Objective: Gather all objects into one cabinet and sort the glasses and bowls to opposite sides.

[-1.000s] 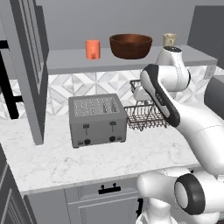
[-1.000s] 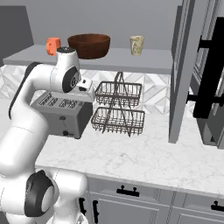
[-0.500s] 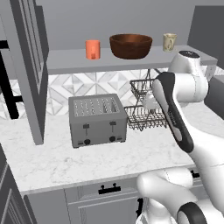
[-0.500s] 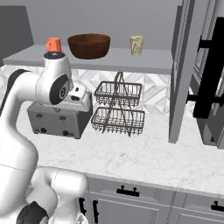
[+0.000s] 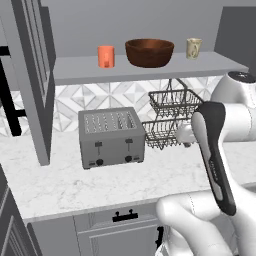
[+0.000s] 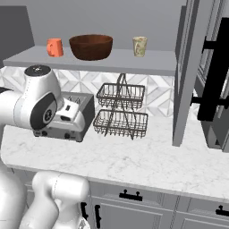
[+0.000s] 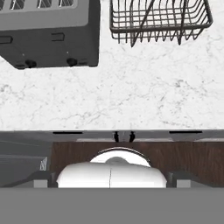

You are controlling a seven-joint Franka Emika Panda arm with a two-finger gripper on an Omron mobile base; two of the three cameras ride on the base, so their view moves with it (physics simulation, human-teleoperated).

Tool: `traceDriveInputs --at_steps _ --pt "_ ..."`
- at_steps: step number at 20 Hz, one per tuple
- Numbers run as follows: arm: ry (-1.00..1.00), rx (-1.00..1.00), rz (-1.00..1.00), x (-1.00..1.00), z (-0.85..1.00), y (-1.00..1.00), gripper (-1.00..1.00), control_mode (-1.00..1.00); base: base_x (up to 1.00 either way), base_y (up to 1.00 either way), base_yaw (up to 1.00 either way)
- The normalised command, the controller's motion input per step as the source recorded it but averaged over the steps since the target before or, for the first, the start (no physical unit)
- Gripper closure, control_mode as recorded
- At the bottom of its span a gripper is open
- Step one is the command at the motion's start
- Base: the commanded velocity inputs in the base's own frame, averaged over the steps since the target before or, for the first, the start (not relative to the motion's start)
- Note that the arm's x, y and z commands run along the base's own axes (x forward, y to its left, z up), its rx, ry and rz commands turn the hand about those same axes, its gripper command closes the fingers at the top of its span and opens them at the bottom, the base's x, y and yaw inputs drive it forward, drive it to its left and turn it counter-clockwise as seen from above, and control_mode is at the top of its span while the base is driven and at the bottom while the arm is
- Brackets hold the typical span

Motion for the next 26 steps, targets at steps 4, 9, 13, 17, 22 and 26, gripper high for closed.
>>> traceDriveInputs --at_steps 4,9,13,17,22,26 --pt "0.0 -0.01 -0.06 -0.19 0.0 -0.04 -1.0 -1.0 0.0 0.0 0.0" --pt "0.0 -0.03 -0.04 -0.02 0.0 -0.06 -1.0 -1.0 0.0 0.0 0.0" --pt "0.0 -0.05 -0.01 0.0 0.0 -0.07 -1.0 -1.0 0.0 0.0 0.0" --pt "0.0 -0.05 0.0 0.0 0.0 -0.01 -1.0 -1.0 0.0 0.0 0.0" --pt "0.0 -0.04 0.0 0.0 0.0 0.0 -1.0 1.0 -0.08 0.0 0.0" --pt "0.0 0.0 0.0 0.0 0.0 0.0 -1.0 1.0 -0.86 -0.11 0.01"
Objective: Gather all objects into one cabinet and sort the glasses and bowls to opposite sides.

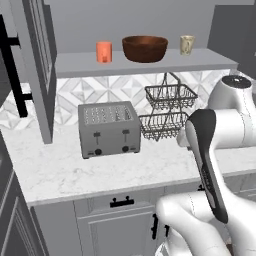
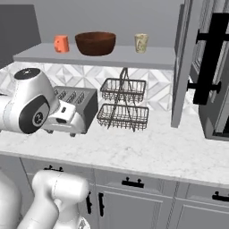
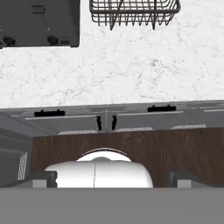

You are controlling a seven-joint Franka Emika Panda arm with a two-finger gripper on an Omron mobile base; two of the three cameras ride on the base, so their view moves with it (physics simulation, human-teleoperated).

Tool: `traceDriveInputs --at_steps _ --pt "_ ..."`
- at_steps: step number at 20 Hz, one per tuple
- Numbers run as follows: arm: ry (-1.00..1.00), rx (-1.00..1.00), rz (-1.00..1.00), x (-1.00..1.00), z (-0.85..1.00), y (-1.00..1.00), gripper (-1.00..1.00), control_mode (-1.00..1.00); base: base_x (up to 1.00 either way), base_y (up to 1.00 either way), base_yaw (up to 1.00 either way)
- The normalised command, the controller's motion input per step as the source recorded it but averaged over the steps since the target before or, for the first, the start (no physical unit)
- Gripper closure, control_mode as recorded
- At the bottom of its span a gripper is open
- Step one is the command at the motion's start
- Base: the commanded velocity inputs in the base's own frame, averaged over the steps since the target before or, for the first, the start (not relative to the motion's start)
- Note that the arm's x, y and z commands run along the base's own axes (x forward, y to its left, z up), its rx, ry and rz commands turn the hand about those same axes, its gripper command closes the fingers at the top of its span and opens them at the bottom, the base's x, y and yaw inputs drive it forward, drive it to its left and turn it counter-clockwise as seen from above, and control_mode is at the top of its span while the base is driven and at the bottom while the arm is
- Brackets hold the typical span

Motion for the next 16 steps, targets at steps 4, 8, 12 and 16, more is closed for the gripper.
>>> traceDriveInputs --at_steps 4,8,12,16 --pt "0.0 0.0 0.0 0.0 0.0 0.0 -1.0 1.0 -0.92 -0.05 0.0" --pt "0.0 0.0 0.0 0.0 0.0 0.0 -1.0 1.0 -0.69 -0.01 0.0" --pt "0.0 0.0 0.0 0.0 0.0 0.0 -1.0 1.0 -0.49 0.0 0.0" --pt "0.0 0.0 0.0 0.0 0.0 0.0 -1.0 1.0 -0.34 0.0 -0.02"
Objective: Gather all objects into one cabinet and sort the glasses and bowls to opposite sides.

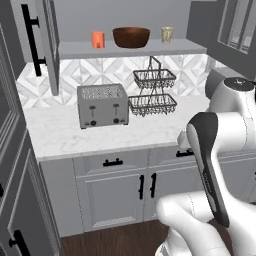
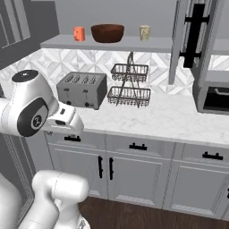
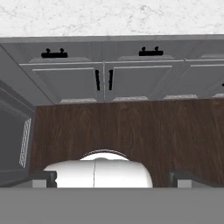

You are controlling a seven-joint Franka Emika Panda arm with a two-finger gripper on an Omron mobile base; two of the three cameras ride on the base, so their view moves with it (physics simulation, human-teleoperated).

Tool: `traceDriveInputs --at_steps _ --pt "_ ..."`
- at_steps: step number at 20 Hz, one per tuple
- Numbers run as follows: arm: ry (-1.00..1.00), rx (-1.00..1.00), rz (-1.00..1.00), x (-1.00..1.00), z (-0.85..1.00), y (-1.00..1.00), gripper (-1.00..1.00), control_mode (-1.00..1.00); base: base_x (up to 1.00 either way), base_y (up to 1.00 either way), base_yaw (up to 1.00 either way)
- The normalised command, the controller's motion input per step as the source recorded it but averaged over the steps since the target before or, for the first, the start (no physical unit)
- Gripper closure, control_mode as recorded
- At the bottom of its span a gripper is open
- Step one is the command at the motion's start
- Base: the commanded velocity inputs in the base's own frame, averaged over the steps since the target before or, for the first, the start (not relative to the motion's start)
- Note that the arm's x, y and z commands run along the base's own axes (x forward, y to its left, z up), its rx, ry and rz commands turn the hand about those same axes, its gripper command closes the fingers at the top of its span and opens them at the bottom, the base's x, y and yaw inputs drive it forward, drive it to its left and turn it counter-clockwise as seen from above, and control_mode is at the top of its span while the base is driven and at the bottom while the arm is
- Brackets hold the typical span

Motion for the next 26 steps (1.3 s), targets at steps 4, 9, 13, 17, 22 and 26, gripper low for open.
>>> traceDriveInputs --at_steps 4,9,13,17,22,26 --pt "0.0 0.0 0.0 0.0 0.0 0.0 -1.0 1.0 -0.11 -0.19 -0.02" --pt "0.0 0.0 0.0 0.0 0.0 0.0 -1.0 1.0 -0.13 -0.86 0.0" --pt "0.0 0.0 0.0 0.0 0.0 0.0 -1.0 1.0 -0.08 -1.0 0.0" --pt "0.0 0.0 0.0 0.0 0.0 0.0 -1.0 1.0 -0.03 -1.0 0.01" --pt "0.0 0.0 0.0 0.0 0.0 0.0 -1.0 1.0 0.0 -1.0 0.02" --pt "0.0 0.0 0.0 0.0 0.0 0.0 -1.0 1.0 0.0 -0.95 0.02"
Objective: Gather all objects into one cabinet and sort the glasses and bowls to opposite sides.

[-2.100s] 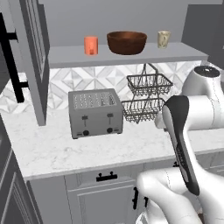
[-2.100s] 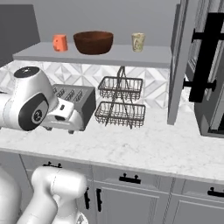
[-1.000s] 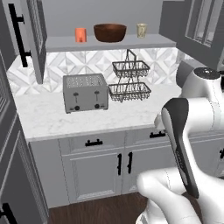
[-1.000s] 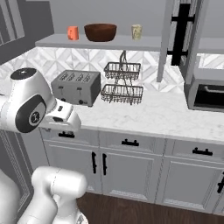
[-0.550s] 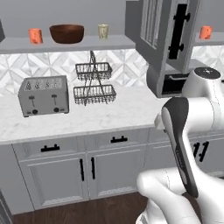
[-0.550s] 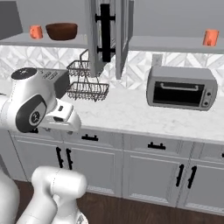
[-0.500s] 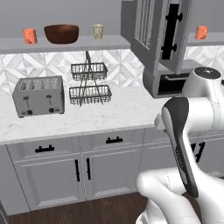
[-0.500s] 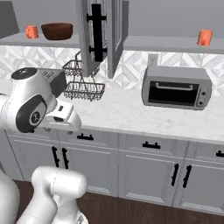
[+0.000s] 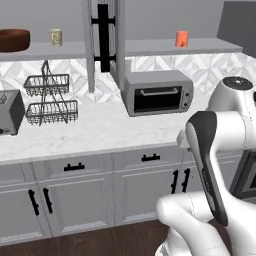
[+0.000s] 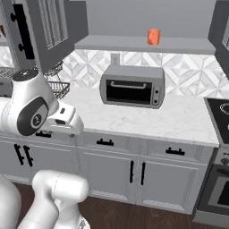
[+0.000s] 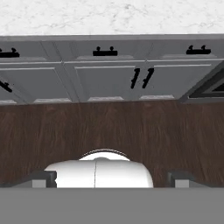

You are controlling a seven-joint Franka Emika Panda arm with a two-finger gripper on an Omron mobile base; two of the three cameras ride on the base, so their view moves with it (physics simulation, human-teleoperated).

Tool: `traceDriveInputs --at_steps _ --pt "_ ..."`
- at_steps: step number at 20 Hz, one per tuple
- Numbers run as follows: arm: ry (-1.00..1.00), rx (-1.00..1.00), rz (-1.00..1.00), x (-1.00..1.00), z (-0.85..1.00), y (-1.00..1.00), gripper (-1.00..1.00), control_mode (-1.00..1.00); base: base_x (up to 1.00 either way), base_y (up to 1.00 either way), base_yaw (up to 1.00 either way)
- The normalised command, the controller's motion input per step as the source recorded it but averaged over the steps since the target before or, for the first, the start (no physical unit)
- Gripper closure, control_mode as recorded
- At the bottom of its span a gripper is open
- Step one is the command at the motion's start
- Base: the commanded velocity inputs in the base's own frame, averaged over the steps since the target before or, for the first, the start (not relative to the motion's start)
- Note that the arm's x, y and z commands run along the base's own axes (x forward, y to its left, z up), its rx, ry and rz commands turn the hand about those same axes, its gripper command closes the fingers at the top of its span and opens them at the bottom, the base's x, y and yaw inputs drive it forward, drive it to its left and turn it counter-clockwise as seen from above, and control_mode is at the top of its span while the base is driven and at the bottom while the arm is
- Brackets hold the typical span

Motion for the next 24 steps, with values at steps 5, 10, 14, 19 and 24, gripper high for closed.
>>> traceDriveInputs --at_steps 5,10,14,19,24 --pt "0.0 0.0 0.0 0.0 0.0 0.0 -1.0 1.0 0.0 -0.79 0.02" --pt "0.0 0.0 0.0 0.0 0.0 0.0 -1.0 1.0 0.12 -0.5 0.0" --pt "0.0 0.0 0.0 0.0 0.0 0.0 -1.0 1.0 0.33 -0.28 0.0" --pt "0.0 0.0 0.0 0.0 0.0 0.0 -1.0 1.0 0.7 -0.1 0.0" --pt "0.0 0.0 0.0 0.0 0.0 0.0 -1.0 1.0 0.74 -0.2 0.0"
